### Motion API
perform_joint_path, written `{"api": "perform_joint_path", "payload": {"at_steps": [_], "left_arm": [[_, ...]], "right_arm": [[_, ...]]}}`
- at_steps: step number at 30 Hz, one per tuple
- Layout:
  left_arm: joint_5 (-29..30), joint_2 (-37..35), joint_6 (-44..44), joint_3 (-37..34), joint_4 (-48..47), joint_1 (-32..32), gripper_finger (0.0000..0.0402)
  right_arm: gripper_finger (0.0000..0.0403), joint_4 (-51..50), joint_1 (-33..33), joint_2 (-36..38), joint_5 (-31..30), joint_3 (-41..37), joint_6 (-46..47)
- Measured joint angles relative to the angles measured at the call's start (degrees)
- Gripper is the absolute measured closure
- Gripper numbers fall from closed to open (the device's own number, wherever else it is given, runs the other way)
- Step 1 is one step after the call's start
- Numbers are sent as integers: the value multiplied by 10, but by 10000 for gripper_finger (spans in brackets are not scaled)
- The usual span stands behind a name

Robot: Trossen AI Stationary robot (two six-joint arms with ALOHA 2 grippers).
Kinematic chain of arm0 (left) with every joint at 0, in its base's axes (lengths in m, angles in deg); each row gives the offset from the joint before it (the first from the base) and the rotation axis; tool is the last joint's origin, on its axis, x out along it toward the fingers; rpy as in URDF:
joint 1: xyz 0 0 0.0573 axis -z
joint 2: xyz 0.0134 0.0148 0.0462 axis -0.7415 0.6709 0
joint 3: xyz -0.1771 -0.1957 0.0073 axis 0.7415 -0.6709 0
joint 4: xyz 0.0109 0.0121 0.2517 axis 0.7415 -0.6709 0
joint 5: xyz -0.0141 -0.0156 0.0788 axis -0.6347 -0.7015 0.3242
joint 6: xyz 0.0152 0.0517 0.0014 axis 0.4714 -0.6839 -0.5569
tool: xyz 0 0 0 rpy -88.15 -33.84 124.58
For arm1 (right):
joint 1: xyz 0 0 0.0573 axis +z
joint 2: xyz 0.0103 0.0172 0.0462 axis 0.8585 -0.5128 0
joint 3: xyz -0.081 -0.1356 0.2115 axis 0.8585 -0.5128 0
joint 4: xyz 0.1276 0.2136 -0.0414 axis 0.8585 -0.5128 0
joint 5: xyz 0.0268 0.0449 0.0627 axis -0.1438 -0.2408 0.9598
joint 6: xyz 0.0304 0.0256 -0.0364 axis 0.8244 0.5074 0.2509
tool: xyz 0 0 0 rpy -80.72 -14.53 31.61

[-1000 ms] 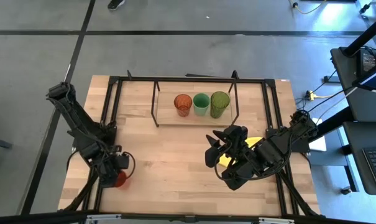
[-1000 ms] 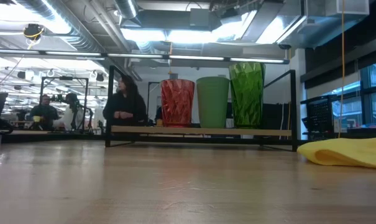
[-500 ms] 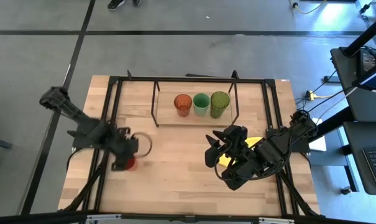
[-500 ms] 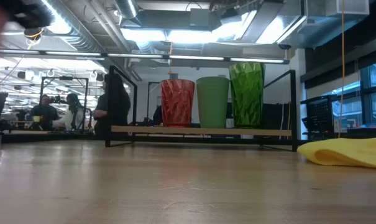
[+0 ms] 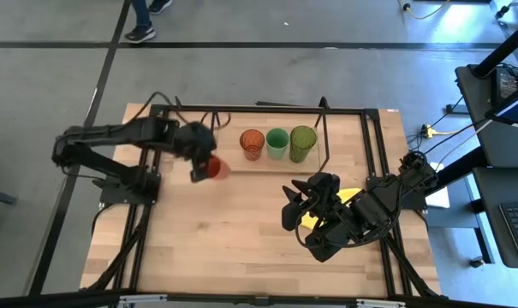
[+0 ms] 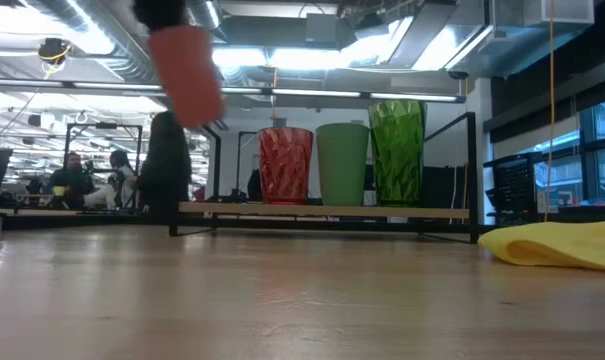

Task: Stack small to large cups/mugs on shelf
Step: Put the orange cup on the shelf

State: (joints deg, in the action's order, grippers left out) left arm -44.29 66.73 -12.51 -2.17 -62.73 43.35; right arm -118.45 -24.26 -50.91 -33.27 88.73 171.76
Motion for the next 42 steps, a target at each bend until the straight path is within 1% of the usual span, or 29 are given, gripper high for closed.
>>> {"api": "perform_joint_path", "payload": {"at_steps": [4,5,9,13,18,20,25,30,37,38,40,42], "left_arm": [[-21,29,-59,22,67,-57,401],[-22,41,-72,32,69,-69,401],[-16,107,-122,79,27,-113,401],[-16,169,-160,126,-20,-144,401],[-33,222,-208,168,-21,-167,400],[-45,238,-225,173,-28,-176,399],[-61,256,-270,173,-71,-193,400],[-83,257,-300,173,-41,-216,400],[-94,267,-313,174,-7,-251,400],[-102,271,-313,174,-4,-253,400],[-124,279,-313,173,-22,-262,400],[-126,289,-313,173,-27,-264,400]], "right_arm": [[245,0,0,0,0,0,0],[245,0,0,0,0,0,0],[245,1,0,0,0,0,0],[245,2,0,0,0,0,1],[245,3,0,0,-1,0,1],[245,3,0,0,0,0,1],[245,6,0,0,0,0,1],[245,6,0,0,0,0,1],[245,3,0,0,-1,0,0],[245,3,0,0,-1,0,0],[245,2,0,0,-1,0,0],[245,2,0,0,-1,0,-1]]}}
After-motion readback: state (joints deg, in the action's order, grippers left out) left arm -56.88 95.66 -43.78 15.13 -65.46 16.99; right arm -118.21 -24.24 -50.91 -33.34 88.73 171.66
